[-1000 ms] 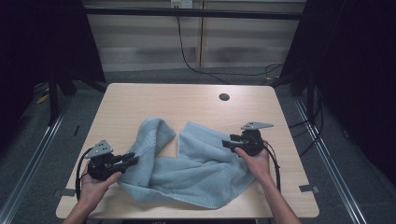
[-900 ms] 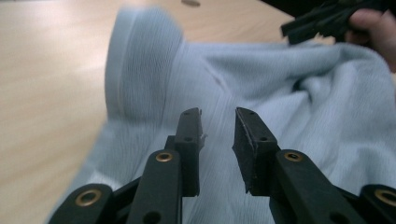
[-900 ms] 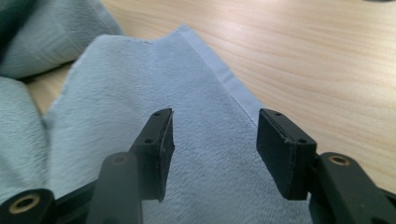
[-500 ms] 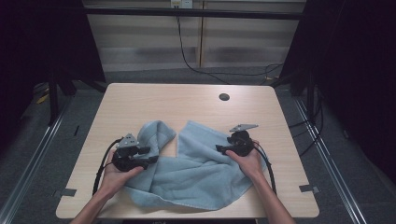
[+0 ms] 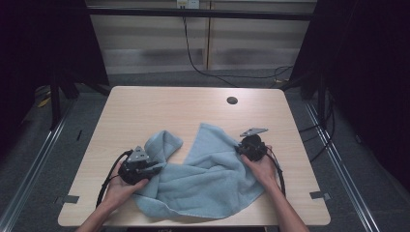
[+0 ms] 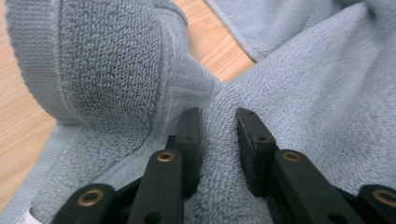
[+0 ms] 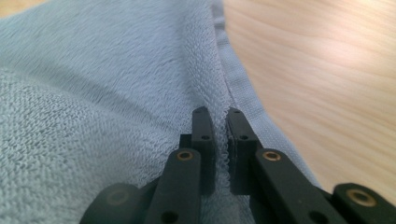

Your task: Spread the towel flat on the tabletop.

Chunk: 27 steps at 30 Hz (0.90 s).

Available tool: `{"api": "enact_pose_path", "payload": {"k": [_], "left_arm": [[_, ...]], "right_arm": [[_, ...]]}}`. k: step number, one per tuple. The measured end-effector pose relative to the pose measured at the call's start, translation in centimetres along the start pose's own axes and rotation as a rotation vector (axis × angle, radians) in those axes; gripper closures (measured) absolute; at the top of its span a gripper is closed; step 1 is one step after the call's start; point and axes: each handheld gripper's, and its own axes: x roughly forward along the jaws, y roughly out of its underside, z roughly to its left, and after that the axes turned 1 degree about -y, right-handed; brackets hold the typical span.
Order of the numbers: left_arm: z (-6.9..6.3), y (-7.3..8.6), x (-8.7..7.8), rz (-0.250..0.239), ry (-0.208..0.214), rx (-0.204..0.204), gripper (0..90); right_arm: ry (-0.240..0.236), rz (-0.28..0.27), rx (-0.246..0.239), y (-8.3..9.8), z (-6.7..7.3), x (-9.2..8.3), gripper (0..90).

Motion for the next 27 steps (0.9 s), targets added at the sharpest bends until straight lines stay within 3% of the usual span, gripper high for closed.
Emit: {"api": "enact_pose_path", "payload": {"k": [7, 14, 15, 17, 22, 23, 24, 27], "left_arm": [[0.5, 0.2, -1.6, -0.071, 0.008, -0.054, 75.8], [-0.1, 0.4, -3.1, -0.124, 0.020, -0.078, 76.4], [-0.3, 0.6, -3.6, -0.133, 0.026, -0.079, 76.8], [-0.6, 1.0, -4.1, -0.139, 0.057, -0.099, 76.7], [-1.3, 1.8, -4.8, -0.140, 0.085, -0.097, 74.2], [-1.4, 2.0, -5.1, -0.143, 0.098, -0.098, 74.1], [-1.4, 2.0, -5.1, -0.143, 0.098, -0.098, 73.7], [-1.2, 1.7, -5.6, -0.180, 0.105, -0.124, 69.4]], "right_arm": [[0.041, -0.100, 0.117, -1.0, -3.1, -1.4, 85.3], [0.092, -0.149, 0.157, -2.3, -5.0, -2.4, 85.3], [0.113, -0.164, 0.183, -2.6, -5.8, -2.7, 85.1], [0.103, -0.176, 0.204, -2.7, -6.4, -2.9, 84.1], [0.077, -0.175, 0.191, -2.4, -6.1, -2.8, 74.8], [0.054, -0.185, 0.183, -2.2, -5.8, -3.0, 64.7], [0.054, -0.185, 0.183, -2.2, -5.8, -3.0, 64.7], [0.022, -0.213, 0.175, -1.7, -5.0, -4.2, 57.0]]}}
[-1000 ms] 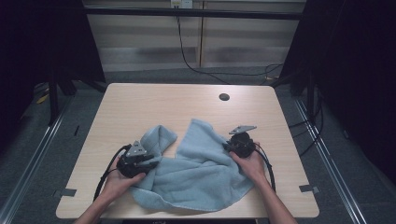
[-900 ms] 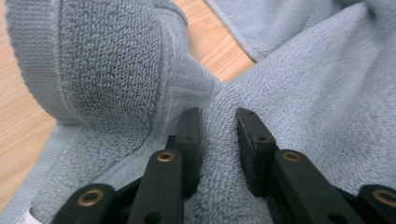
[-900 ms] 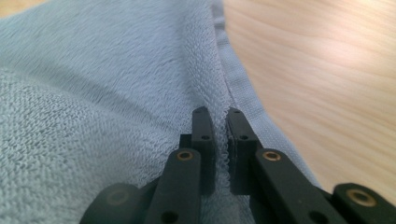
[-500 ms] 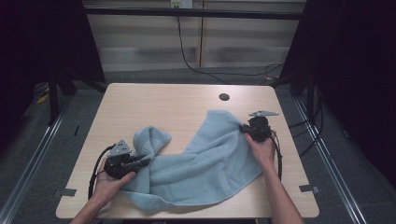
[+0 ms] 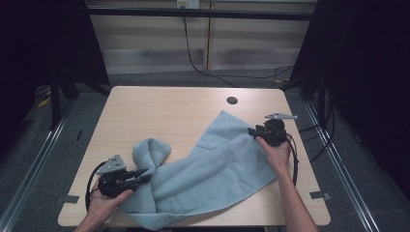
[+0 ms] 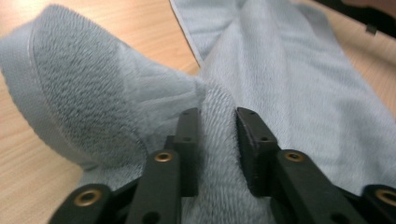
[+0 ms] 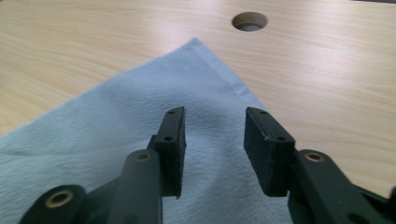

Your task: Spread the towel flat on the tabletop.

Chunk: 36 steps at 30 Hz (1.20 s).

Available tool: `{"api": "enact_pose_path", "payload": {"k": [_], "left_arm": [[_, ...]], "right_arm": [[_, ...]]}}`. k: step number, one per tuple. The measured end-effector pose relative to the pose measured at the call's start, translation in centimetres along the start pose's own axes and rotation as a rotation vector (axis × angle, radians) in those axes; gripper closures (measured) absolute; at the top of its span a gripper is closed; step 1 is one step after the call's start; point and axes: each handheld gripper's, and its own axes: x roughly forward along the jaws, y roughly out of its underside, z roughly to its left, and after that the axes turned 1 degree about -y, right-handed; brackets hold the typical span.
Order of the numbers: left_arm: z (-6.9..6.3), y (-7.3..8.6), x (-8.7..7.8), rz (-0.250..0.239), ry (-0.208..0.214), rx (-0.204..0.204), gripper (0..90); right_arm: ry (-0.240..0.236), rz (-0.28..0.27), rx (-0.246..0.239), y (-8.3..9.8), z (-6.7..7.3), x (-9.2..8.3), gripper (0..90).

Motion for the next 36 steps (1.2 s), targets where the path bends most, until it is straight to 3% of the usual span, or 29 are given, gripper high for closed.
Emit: {"api": "enact_pose_path", "payload": {"k": [3, 6, 8, 10, 13, 16, 17, 20, 21, 22, 24, 25, 26, 30, 32, 34, 36], "left_arm": [[0.1, -0.5, -0.3, -0.023, 0.000, 0.001, 68.0], [0.4, -1.8, -0.2, -0.052, 0.006, 0.001, 64.7], [0.5, -2.1, 0.0, -0.053, 0.002, 0.013, 62.7], [1.3, -2.9, 1.1, -0.031, -0.015, 0.013, 58.2], [2.2, -3.5, 2.4, 0.005, -0.047, 0.025, 52.1], [2.8, -3.4, 3.2, 0.018, -0.063, 0.018, 49.1], [3.1, -2.7, 4.0, 0.056, -0.136, 0.053, 48.4], [3.4, -1.9, 4.7, 0.096, -0.117, 0.050, 45.3], [3.3, -1.4, 5.0, 0.128, -0.121, 0.061, 44.9], [3.3, -1.4, 5.0, 0.128, -0.121, 0.061, 44.7], [3.3, -1.1, 5.1, 0.146, -0.128, 0.072, 45.1], [3.3, -1.1, 5.1, 0.146, -0.128, 0.072, 46.0], [3.3, -1.1, 5.1, 0.152, -0.129, 0.062, 46.7], [3.0, -0.9, 5.1, 0.174, -0.119, 0.084, 64.0], [2.7, -0.8, 4.8, 0.170, -0.109, 0.088, 73.3], [2.6, -0.8, 4.6, 0.165, -0.099, 0.087, 76.3], [2.3, -0.9, 3.9, 0.126, -0.063, 0.049, 80.8]], "right_arm": [[-0.017, 0.003, -0.010, 0.4, 0.5, -0.7, 55.5], [-0.062, 0.036, -0.060, 2.2, 2.3, -2.0, 54.8], [-0.081, 0.044, -0.064, 2.7, 2.9, -2.4, 54.5], [-0.143, 0.070, -0.091, 4.3, 4.5, -3.4, 54.5], [-0.199, 0.095, -0.104, 5.7, 6.1, -4.2, 54.4], [-0.230, 0.107, -0.113, 6.5, 7.1, -4.6, 50.6], [-0.252, 0.126, -0.122, 7.4, 8.1, -4.8, 44.2], [-0.281, 0.169, -0.135, 8.7, 9.1, -4.5, 38.0], [-0.273, 0.192, -0.148, 9.1, 9.5, -4.3, 37.9], [-0.273, 0.192, -0.148, 9.1, 9.5, -4.3, 37.9], [-0.226, 0.214, -0.223, 9.9, 10.3, -3.8, 41.8], [-0.226, 0.214, -0.223, 9.9, 10.3, -3.8, 41.8], [-0.176, 0.212, -0.291, 9.9, 10.6, -3.8, 50.6], [-0.156, 0.201, -0.262, 9.5, 9.6, -3.6, 80.3], [-0.152, 0.202, -0.239, 9.2, 8.7, -3.3, 82.2], [-0.137, 0.205, -0.235, 8.9, 8.4, -3.1, 82.5], [-0.092, 0.209, -0.219, 8.2, 7.1, -2.5, 82.8]]}}
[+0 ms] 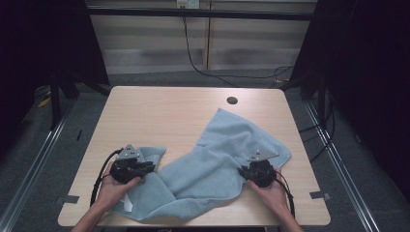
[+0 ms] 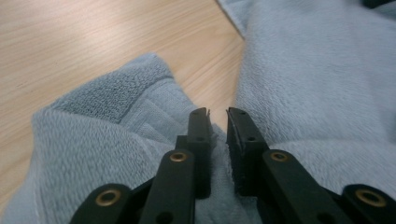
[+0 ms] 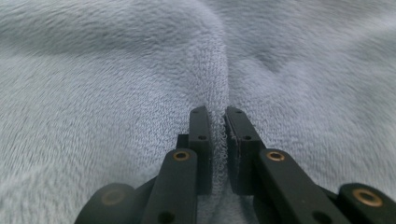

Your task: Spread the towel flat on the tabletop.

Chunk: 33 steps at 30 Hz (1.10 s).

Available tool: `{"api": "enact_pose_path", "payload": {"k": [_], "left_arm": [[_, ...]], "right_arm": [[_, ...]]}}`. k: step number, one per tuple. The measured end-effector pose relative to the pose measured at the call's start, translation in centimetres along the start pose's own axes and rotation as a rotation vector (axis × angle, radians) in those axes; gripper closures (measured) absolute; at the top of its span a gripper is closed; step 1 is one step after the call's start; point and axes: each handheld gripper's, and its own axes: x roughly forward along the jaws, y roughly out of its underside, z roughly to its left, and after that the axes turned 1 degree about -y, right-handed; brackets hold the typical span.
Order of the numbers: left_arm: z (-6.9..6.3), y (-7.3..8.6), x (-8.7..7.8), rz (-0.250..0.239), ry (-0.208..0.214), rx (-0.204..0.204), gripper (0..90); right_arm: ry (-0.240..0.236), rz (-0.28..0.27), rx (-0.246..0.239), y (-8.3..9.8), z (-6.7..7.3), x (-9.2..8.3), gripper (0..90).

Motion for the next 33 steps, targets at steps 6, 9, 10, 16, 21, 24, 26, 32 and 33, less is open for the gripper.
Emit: {"api": "enact_pose_path", "payload": {"k": [6, 9, 10, 16, 21, 24, 26, 32, 33], "left_arm": [[-1.2, 0.2, -2.0, -0.071, 0.072, -0.022, 81.6], [-2.2, 0.8, -2.7, -0.073, 0.109, -0.019, 82.0], [-2.5, 1.1, -2.9, -0.070, 0.126, -0.025, 81.9], [-4.0, 2.1, -4.0, -0.081, 0.193, -0.027, 81.2], [-4.1, 1.9, -4.3, -0.103, 0.208, -0.034, 75.6], [-3.7, 0.6, -4.4, -0.134, 0.206, -0.031, 72.6], [-3.3, -0.3, -4.3, -0.142, 0.176, -0.022, 67.3], [0.0, -2.0, -1.0, -0.069, 0.109, -0.042, 55.2], [0.0, -2.0, -1.0, -0.069, 0.109, -0.042, 53.0]], "right_arm": [[0.100, 0.000, 0.068, -0.7, -3.8, 0.3, 83.1], [0.126, -0.016, 0.102, -0.9, -5.3, 0.4, 83.4], [0.129, -0.027, 0.113, -0.9, -5.7, 0.5, 83.3], [0.110, -0.077, 0.126, -1.1, -5.7, -0.3, 70.3], [0.012, -0.143, 0.104, -1.6, -2.9, -2.5, 60.7], [-0.050, -0.147, 0.057, -1.8, -0.3, -2.9, 59.0], [-0.094, -0.151, 0.020, -2.0, 1.5, -3.1, 58.4], [-0.254, -0.152, -0.070, -3.2, 6.4, -2.7, 52.7], [-0.282, -0.149, -0.088, -3.3, 7.1, -2.5, 50.9]]}}
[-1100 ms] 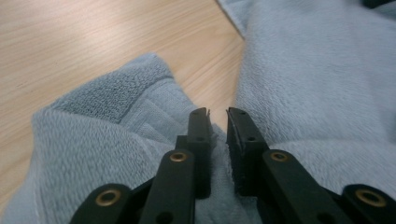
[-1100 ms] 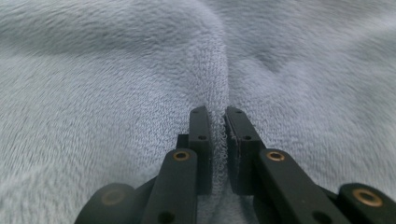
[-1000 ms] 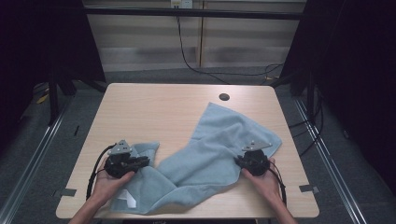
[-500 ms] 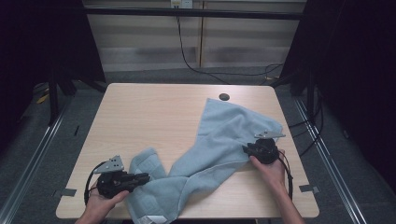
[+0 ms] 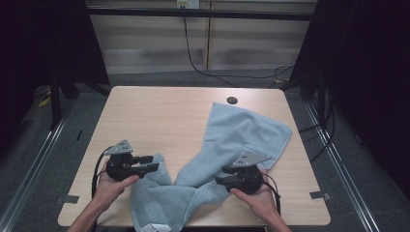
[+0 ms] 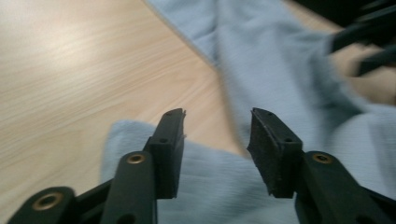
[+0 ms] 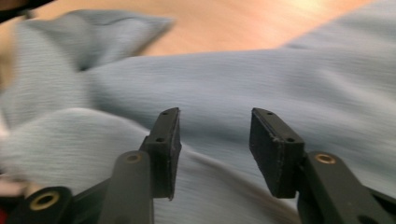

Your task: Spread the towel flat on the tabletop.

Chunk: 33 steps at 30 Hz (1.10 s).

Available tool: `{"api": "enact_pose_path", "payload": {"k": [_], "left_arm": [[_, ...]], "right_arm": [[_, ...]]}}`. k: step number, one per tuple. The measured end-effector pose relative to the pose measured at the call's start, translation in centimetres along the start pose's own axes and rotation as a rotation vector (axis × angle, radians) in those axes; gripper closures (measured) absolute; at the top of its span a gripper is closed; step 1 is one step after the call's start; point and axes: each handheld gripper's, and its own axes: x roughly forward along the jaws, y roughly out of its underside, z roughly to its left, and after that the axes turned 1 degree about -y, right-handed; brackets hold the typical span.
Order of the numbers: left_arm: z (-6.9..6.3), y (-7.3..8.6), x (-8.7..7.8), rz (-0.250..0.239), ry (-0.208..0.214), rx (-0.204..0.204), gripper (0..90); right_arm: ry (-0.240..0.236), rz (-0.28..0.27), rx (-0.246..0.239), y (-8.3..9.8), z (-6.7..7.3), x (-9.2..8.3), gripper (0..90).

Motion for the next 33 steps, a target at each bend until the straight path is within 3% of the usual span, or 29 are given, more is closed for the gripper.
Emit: {"api": "enact_pose_path", "payload": {"k": [1, 2, 3, 7, 8, 9, 11, 13, 14, 15, 16, 17, 19, 20, 22, 23, 24, 26, 28, 29, 31, 33], "left_arm": [[1.1, 0.1, 1.5, 0.039, 0.005, -0.012, 50.3], [1.1, 0.1, 1.5, 0.039, 0.005, -0.012, 48.5], [1.6, 0.4, 2.6, 0.087, 0.018, 0.001, 47.9], [1.3, 1.2, 3.3, 0.153, -0.020, 0.050, 43.2], [1.1, 1.5, 3.3, 0.168, -0.041, 0.067, 42.6], [0.8, 2.2, 3.3, 0.194, -0.055, 0.097, 43.3], [0.6, 2.7, 3.0, 0.214, -0.066, 0.128, 56.1], [0.6, 2.9, 2.6, 0.215, -0.066, 0.125, 75.9], [0.6, 2.9, 2.6, 0.215, -0.066, 0.125, 80.3], [0.6, 3.1, 2.4, 0.215, -0.062, 0.110, 80.3], [0.6, 3.2, 2.1, 0.217, -0.069, 0.104, 82.6], [0.4, 3.4, 1.5, 0.203, -0.060, 0.090, 84.1], [0.2, 3.5, 1.1, 0.185, -0.050, 0.076, 84.7], [-0.2, 3.7, 0.0, 0.157, -0.040, 0.063, 84.8], [-0.3, 3.9, -0.5, 0.135, -0.026, 0.054, 84.8], [-0.6, 4.0, -1.1, 0.121, -0.026, 0.047, 84.8], [-0.9, 4.2, -1.7, 0.102, -0.023, 0.041, 84.9], [-1.8, 5.1, -3.3, 0.049, 0.023, 0.003, 84.9], [-2.7, 5.8, -4.1, 0.036, 0.069, -0.017, 85.0], [-2.7, 5.8, -4.1, 0.036, 0.069, -0.017, 84.9], [-4.2, 6.6, -5.1, 0.024, 0.124, -0.012, 84.9], [-5.0, 7.1, -5.6, 0.015, 0.162, -0.038, 84.7]], "right_arm": [[-0.019, 0.002, -0.009, -0.1, 0.5, 0.3, 49.3], [-0.019, 0.002, -0.009, -0.1, 0.5, 0.3, 49.3], [-0.070, -0.001, -0.011, -0.5, 1.3, 0.9, 45.6], [-0.126, -0.001, -0.014, -0.9, 2.2, 1.9, 40.8], [-0.154, 0.020, -0.020, -0.8, 2.7, 2.7, 39.8], [-0.146, 0.047, -0.034, -0.7, 3.0, 3.1, 40.1], [-0.126, 0.093, -0.054, -0.1, 3.4, 3.7, 42.8], [-0.144, 0.110, -0.060, 0.5, 3.5, 3.7, 60.1], [-0.144, 0.110, -0.060, 0.5, 3.5, 3.7, 60.1], [-0.130, 0.115, -0.065, 0.8, 3.6, 3.5, 65.8], [-0.130, 0.120, -0.061, 1.2, 3.6, 3.3, 75.4], [-0.100, 0.134, -0.071, 1.9, 3.5, 2.8, 88.9], [-0.086, 0.140, -0.068, 2.2, 3.4, 2.4, 90.0], [-0.064, 0.122, -0.058, 2.6, 3.3, 1.3, 90.0], [-0.025, 0.107, -0.053, 2.8, 3.2, 0.0, 90.0], [-0.025, 0.107, -0.053, 2.8, 3.2, 0.0, 90.0], [0.008, 0.079, -0.039, 3.1, 3.0, -1.7, 90.0], [0.047, 0.044, -0.016, 3.6, 2.6, -3.4, 90.0], [0.084, 0.016, 0.003, 4.3, 2.2, -5.2, 90.0], [0.084, 0.016, 0.003, 4.3, 2.2, -5.2, 90.0], [0.136, -0.009, 0.042, 5.6, 1.4, -7.6, 90.0], [0.163, -0.018, 0.073, 6.4, 1.0, -8.9, 90.0]]}}
